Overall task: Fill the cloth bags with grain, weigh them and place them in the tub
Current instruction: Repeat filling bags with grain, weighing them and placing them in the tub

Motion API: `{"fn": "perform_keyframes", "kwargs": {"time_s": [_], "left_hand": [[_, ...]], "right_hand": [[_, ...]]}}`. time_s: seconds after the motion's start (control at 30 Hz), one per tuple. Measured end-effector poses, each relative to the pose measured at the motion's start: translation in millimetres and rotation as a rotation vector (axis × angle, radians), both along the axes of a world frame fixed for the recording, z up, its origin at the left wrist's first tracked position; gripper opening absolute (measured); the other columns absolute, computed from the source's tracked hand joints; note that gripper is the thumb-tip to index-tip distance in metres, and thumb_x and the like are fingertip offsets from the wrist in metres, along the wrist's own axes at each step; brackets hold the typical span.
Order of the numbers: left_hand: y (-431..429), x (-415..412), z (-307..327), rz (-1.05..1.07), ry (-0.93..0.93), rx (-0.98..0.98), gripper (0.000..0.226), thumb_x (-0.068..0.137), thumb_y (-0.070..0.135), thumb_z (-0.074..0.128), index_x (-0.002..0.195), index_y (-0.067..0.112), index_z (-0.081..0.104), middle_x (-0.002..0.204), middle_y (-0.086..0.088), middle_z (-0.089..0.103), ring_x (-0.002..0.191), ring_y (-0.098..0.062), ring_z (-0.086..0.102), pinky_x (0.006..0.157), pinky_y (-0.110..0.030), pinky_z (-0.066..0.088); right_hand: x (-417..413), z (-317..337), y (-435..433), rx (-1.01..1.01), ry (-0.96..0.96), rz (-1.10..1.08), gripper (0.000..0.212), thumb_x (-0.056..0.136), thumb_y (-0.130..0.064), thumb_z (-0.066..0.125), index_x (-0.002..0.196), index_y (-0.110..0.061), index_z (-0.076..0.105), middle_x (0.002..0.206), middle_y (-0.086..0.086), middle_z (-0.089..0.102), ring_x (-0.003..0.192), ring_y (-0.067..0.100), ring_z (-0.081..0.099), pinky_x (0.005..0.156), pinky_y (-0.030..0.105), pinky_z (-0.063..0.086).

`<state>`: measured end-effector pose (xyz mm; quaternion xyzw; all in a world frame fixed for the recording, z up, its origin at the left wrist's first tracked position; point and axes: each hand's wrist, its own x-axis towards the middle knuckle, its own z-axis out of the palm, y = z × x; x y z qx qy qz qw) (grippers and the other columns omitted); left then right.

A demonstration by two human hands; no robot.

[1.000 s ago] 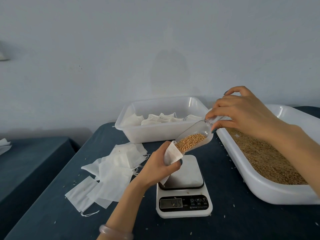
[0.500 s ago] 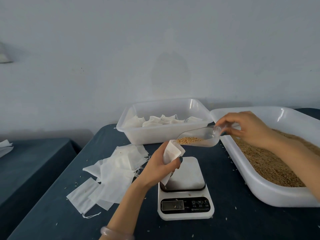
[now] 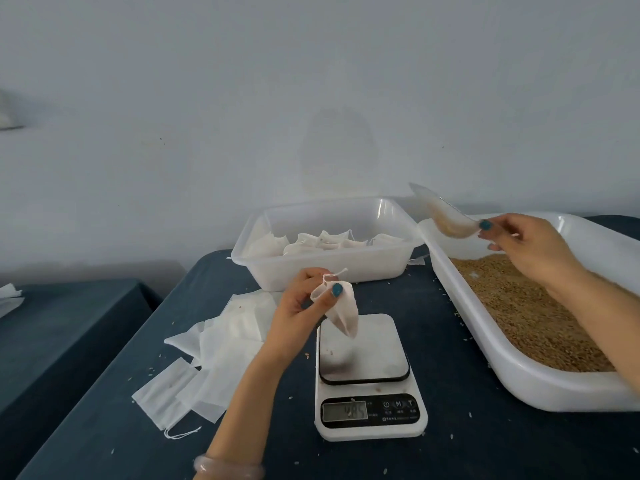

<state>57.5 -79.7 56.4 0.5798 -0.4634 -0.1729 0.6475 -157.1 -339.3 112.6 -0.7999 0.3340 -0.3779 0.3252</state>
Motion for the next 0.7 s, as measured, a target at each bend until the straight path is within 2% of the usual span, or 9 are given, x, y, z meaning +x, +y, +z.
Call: {"fn": "perform_keyframes", "kwargs": {"time_s": [0.1,0.17,0.23,0.3,0.4,0.5,0.53,0.6,0.7], "left_hand": [[-4.5,3.6,1.4,0.105,-0.116,0.025,0.028,0.084,0.034,0.064,0.078,0.006,0.065,0.096,-0.008,0.057,0.072,0.001,0.052,0.061,-0.009,0.041],[-9.6,5.1,-0.9,0.120,-0.152,0.040,0.030,0.089,0.027,0.065,0.081,-0.002,0.063,0.096,-0.015,0.060,0.074,-0.002,0.053,0.065,-0.011,0.041],[-15.8,4.3,-3.6,0.101,-0.133,0.047,0.020,0.093,0.017,0.064,0.080,0.001,0.065,0.086,-0.007,0.064,0.071,-0.003,0.054,0.066,-0.012,0.041],[-19.6,1.4,-6.9,0.044,-0.091,0.054,0.016,0.095,0.011,0.062,0.082,0.016,0.070,0.077,0.009,0.063,0.071,-0.005,0.054,0.068,-0.016,0.045],[-21.9,4.5,-17.3,0.040,-0.198,0.149,0.023,0.098,0.009,0.059,0.095,0.026,0.074,0.091,0.008,0.072,0.084,-0.018,0.062,0.080,-0.034,0.051],[-16.8,9.8,-21.7,0.044,-0.256,0.217,0.024,0.099,0.014,0.058,0.097,0.034,0.072,0.098,0.012,0.072,0.092,-0.022,0.064,0.084,-0.036,0.051],[-14.0,11.3,-21.4,0.044,-0.236,0.211,0.020,0.098,0.017,0.060,0.099,0.035,0.071,0.099,0.013,0.072,0.091,-0.021,0.064,0.084,-0.033,0.051],[-8.9,13.5,-19.6,0.033,-0.156,0.183,0.016,0.094,0.025,0.064,0.107,0.033,0.069,0.103,0.013,0.071,0.090,-0.014,0.063,0.083,-0.026,0.051],[-5.0,16.9,-17.0,0.044,-0.095,0.153,0.023,0.094,0.034,0.059,0.114,0.024,0.066,0.110,0.008,0.071,0.104,-0.012,0.065,0.089,-0.027,0.051]], "right_hand": [[-9.5,-6.3,-15.6,-0.086,0.260,-0.196,0.031,0.095,-0.048,0.052,0.105,-0.020,0.061,0.088,0.000,0.063,0.075,0.020,0.059,0.065,0.033,0.044],[-15.9,-7.4,-22.6,-0.075,0.427,-0.250,0.028,0.097,-0.046,0.050,0.098,-0.020,0.059,0.076,0.002,0.061,0.063,0.020,0.054,0.058,0.031,0.039],[-20.4,-8.9,-28.2,-0.032,0.594,-0.271,0.032,0.100,-0.040,0.047,0.092,-0.014,0.063,0.067,0.007,0.059,0.056,0.022,0.051,0.054,0.030,0.035],[-22.1,-10.3,-30.1,0.003,0.750,-0.274,0.037,0.102,-0.034,0.046,0.090,-0.006,0.066,0.064,0.008,0.052,0.055,0.022,0.046,0.053,0.029,0.031],[-21.0,-13.0,-23.2,0.020,1.003,-0.234,0.037,0.102,-0.035,0.047,0.086,-0.003,0.059,0.070,0.004,0.049,0.062,0.017,0.046,0.058,0.029,0.036],[-20.0,-16.2,-15.6,-0.006,1.208,-0.162,0.035,0.100,-0.038,0.051,0.113,-0.006,0.057,0.098,0.005,0.058,0.084,0.017,0.054,0.075,0.026,0.045],[-20.1,-16.0,-13.9,-0.011,1.248,-0.151,0.039,0.100,-0.038,0.050,0.120,-0.005,0.055,0.105,0.006,0.058,0.089,0.018,0.055,0.079,0.025,0.046],[-19.8,-9.5,-7.2,-0.051,1.275,-0.152,0.043,0.100,-0.044,0.048,0.117,-0.005,0.058,0.099,0.003,0.057,0.090,0.018,0.056,0.078,0.025,0.045],[-10.5,3.3,12.0,-0.216,0.961,-0.209,0.035,0.100,-0.043,0.048,0.097,-0.009,0.058,0.088,0.002,0.058,0.080,0.020,0.058,0.069,0.031,0.047]]}}
